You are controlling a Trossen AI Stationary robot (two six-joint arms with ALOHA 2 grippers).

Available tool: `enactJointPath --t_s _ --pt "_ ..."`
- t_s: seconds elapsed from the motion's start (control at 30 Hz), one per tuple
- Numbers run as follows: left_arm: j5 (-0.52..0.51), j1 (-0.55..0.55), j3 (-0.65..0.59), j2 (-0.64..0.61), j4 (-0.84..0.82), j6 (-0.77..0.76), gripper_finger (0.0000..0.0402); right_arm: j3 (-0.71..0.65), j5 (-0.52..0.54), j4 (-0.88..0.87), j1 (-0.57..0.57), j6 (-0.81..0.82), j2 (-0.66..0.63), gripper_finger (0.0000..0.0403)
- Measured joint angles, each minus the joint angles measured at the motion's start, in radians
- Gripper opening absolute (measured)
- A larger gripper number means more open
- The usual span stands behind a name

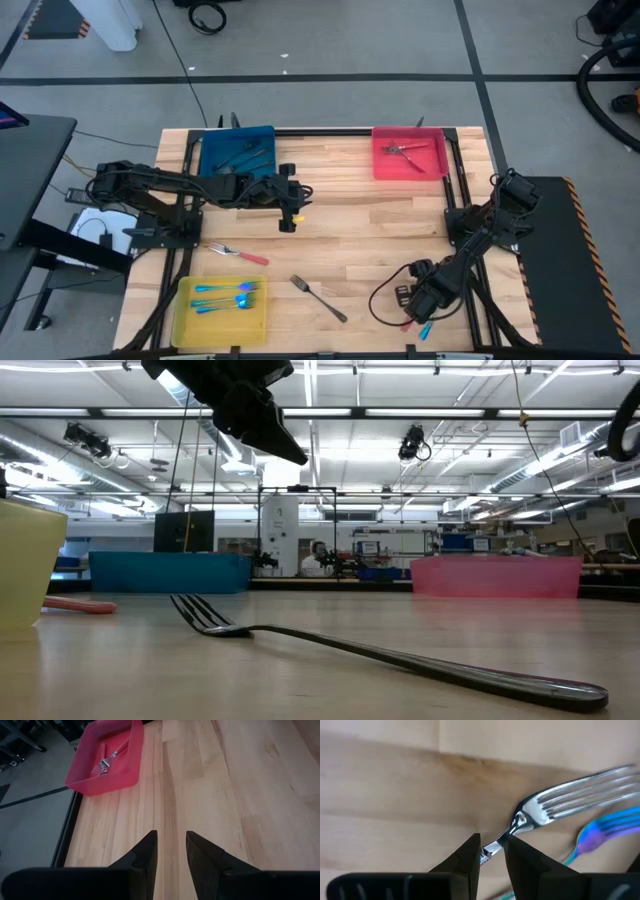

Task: Sort silverware by color (type)
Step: Put the right pink fork into the pink bin

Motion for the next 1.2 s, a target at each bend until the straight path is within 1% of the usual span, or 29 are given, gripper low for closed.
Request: enactJointPath --t_s 0.13,0.27,0.43,0.47,0.53,0.7,0.77,0.9,1.1,1.2 --pt "0.000 0.000 0.000 0.000 0.009 0.000 0.0102 -0.001 0.053 -0.022 -0.015 -0.037 0.000 0.0096" --pt "0.000 0.002 0.000 0.000 0.022 0.007 0.0102 0.006 0.082 -0.046 -0.038 -0.080 -0.002 0.0096" --pt "0.000 0.002 0.000 0.000 0.027 0.027 0.0102 0.068 0.229 -0.171 -0.059 -0.182 -0.033 0.0096" --pt "0.000 0.002 0.000 0.000 0.030 0.027 0.0102 0.083 0.250 -0.181 -0.063 -0.221 -0.046 0.0096" --pt "0.000 0.002 0.000 0.000 0.034 0.027 0.0102 0.087 0.249 -0.199 -0.069 -0.314 -0.059 0.0096" --pt "0.000 0.002 0.000 0.000 0.034 0.027 0.0102 0.081 0.186 -0.223 -0.089 -0.616 -0.060 0.0096" --pt "0.000 0.002 0.000 0.000 0.034 0.027 0.0102 0.079 0.172 -0.252 -0.101 -0.713 -0.060 0.0096" --pt "0.000 0.002 0.000 0.000 0.033 0.028 0.0102 0.079 0.169 -0.287 -0.136 -0.842 -0.060 0.0096" --pt "0.000 0.002 0.000 0.000 0.034 0.028 0.0102 0.079 0.195 -0.289 -0.172 -1.204 -0.061 0.0095" --pt "0.000 0.002 0.000 0.000 0.034 0.028 0.0102 0.079 0.203 -0.289 -0.185 -1.349 -0.061 0.0094"
